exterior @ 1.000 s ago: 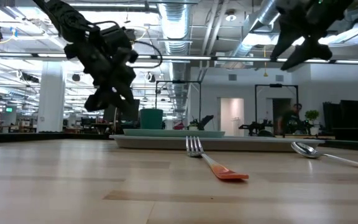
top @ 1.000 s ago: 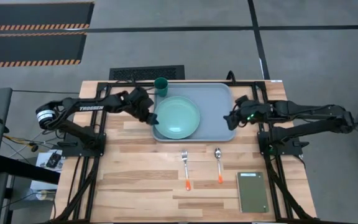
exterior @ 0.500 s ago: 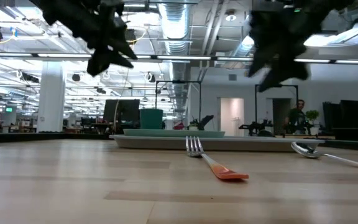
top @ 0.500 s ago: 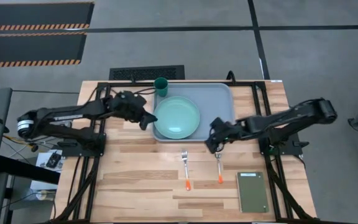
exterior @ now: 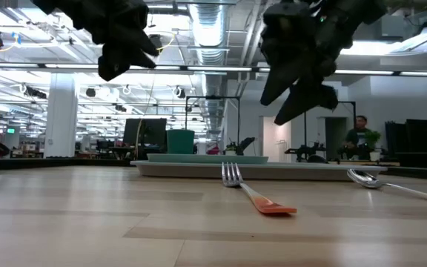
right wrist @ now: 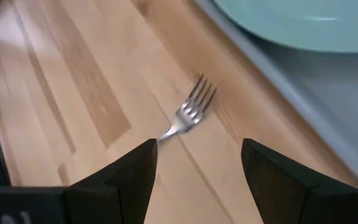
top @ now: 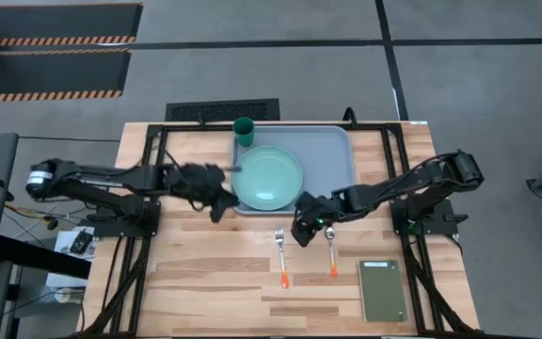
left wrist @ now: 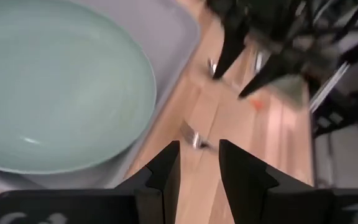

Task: Pick and place plate/cup/fork/spoon on tray
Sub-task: Put the orange fork on the gray tray to the right of the light green plate

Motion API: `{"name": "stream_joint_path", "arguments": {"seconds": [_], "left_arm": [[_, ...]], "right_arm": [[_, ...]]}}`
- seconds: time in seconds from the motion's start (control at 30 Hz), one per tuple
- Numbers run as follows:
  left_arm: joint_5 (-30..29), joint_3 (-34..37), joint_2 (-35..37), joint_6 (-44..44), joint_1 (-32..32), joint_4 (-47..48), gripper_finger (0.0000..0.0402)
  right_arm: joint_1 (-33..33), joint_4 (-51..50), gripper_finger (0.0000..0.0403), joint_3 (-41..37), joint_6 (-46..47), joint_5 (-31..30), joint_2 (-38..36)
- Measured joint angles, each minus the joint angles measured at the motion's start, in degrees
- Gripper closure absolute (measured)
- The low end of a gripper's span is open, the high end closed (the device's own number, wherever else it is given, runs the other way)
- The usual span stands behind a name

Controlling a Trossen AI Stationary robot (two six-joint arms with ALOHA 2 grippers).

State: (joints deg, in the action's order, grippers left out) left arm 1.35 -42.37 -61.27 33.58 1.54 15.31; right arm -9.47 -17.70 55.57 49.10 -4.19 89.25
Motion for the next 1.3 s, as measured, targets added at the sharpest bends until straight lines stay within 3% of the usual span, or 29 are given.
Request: {"name": "stream_joint_path", "arguments": {"seconds": [0.23, 0.5, 0.7, 0.97, 1.17, 1.3], "left_arm": [[-11.00, 0.00, -13.30, 3.12, -9.32, -8.79, 0.0305], [-11.40, 0.04, -26.21, 7.97, -9.54, -19.65, 0.0249], [-11.23, 0.04, -26.98, 13.70, -7.89, -19.76, 0.0196], [-7.83, -0.02, -26.28, 10.92, -6.24, -20.97, 0.0176], [-11.56, 0.00, -26.30, 5.42, -6.25, -20.36, 0.0175], [-15.52, 0.00, -27.05, 7.36, -7.22, -21.27, 0.0175]], "right_arm": [[-1.97, -8.79, 0.0143, 1.68, 1.63, -2.07, -4.90], [-3.39, -12.20, 0.0143, 1.55, 0.19, -5.29, -11.36], [-1.00, -11.97, 0.0143, 1.66, -8.81, -5.07, -18.26], [-1.95, -12.25, 0.0143, 1.66, -2.71, -6.96, -25.59], [-3.13, -11.27, 0.0143, 1.66, -2.31, -15.42, -26.91], [-0.36, -10.78, 0.0143, 1.74, -3.48, -15.86, -27.54]]}}
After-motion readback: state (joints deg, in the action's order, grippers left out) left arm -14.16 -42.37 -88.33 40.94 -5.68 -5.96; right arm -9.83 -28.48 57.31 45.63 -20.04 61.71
